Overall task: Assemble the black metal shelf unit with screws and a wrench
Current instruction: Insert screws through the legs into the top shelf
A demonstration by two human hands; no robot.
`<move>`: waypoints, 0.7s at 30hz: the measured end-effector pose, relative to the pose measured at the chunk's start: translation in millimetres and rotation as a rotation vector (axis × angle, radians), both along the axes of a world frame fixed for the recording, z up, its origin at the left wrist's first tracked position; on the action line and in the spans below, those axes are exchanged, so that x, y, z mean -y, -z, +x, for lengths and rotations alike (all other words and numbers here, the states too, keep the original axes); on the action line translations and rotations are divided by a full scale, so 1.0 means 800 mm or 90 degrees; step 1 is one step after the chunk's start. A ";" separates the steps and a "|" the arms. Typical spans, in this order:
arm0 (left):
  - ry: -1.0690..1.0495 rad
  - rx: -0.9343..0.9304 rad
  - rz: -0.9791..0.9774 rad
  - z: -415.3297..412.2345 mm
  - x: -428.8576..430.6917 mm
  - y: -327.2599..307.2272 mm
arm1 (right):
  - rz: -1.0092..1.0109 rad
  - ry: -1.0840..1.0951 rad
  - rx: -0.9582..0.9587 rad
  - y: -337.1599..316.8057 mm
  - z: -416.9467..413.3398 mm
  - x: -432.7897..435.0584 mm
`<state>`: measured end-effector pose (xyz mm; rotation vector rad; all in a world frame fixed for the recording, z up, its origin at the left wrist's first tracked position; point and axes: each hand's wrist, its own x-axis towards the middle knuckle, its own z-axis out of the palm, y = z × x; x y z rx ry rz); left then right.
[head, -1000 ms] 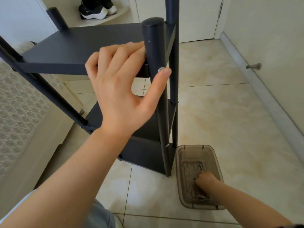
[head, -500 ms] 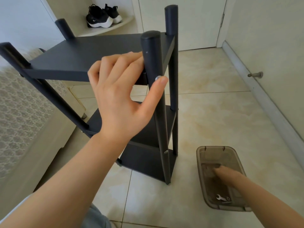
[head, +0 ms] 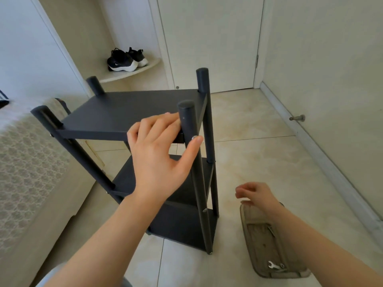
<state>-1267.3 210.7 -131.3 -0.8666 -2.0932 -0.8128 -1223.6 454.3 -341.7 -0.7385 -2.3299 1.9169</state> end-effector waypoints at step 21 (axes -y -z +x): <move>0.007 0.181 -0.114 -0.017 0.005 -0.057 | -0.207 -0.023 -0.027 -0.182 -0.034 0.146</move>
